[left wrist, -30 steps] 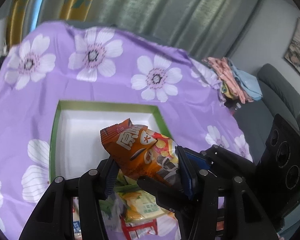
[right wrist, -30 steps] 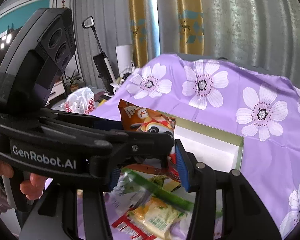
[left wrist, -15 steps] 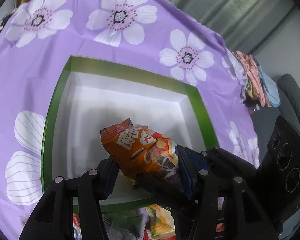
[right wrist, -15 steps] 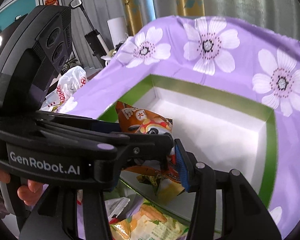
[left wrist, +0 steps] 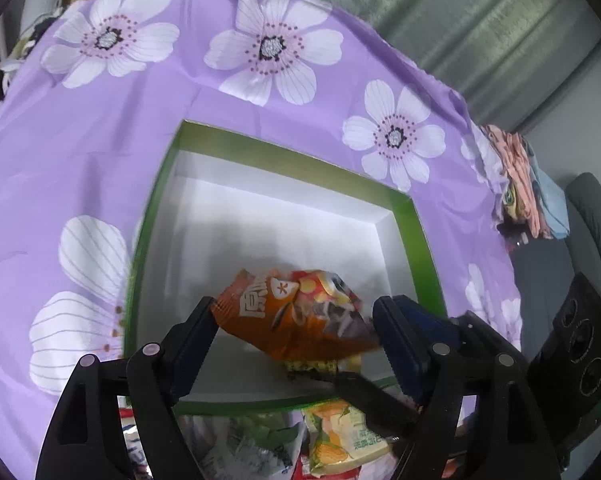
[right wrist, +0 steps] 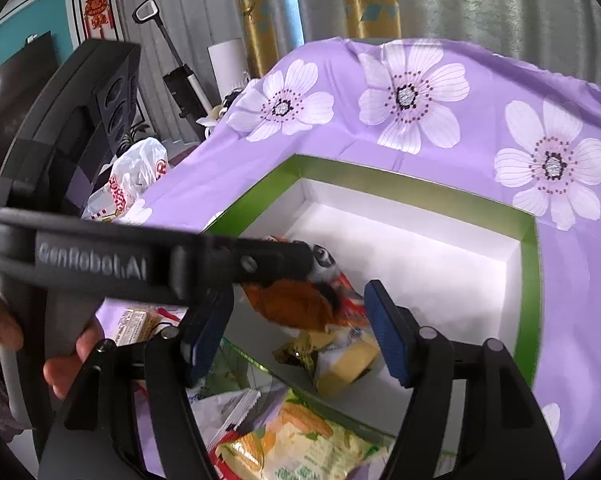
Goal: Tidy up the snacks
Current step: 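Lift the chip bag into the green box and open the right gripper, then move the right gripper to the orange square pastry packet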
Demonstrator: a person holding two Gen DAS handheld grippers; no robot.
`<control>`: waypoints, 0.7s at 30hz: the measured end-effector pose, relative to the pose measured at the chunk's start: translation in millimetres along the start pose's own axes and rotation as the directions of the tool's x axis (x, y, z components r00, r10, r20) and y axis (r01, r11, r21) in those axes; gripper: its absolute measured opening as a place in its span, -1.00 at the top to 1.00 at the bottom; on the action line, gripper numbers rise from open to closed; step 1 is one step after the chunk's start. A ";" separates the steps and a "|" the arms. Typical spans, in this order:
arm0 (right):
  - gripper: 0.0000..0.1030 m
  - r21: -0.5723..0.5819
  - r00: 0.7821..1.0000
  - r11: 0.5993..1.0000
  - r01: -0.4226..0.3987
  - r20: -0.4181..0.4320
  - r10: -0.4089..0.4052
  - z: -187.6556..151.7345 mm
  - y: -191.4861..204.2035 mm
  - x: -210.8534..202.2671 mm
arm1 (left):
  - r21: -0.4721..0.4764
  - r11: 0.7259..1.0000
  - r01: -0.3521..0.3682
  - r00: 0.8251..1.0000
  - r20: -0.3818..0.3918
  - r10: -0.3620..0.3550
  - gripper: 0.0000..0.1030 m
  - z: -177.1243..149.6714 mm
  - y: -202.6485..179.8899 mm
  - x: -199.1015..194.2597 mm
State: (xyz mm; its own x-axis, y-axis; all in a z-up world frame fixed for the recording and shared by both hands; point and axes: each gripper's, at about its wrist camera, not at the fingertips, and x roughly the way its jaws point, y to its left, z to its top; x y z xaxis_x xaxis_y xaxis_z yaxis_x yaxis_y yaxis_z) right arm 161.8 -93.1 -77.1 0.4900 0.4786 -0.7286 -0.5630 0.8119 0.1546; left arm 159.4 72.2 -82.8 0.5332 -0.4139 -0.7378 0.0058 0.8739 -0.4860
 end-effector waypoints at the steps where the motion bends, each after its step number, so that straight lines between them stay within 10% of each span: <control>1: -0.35 0.001 1.000 1.000 0.004 0.004 -0.004 -0.9 -0.7 -3.6 | 0.002 1.000 -0.008 1.000 0.004 0.008 -0.56 -0.4 -0.8 -2.4; 21: -0.54 0.092 0.992 0.994 0.065 0.100 -0.075 -52.0 -2.5 -104.9 | 0.076 0.994 -0.081 0.994 0.076 0.075 -0.85 -56.2 -27.8 -66.0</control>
State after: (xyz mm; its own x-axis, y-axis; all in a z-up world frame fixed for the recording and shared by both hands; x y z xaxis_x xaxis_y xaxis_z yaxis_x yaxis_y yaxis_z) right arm 77.2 -162.7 -35.7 0.5949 0.4478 -0.6674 -0.4663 0.8687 0.1672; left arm 76.5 60.8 -47.0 0.5952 -0.3261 -0.7344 0.0270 0.9215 -0.3874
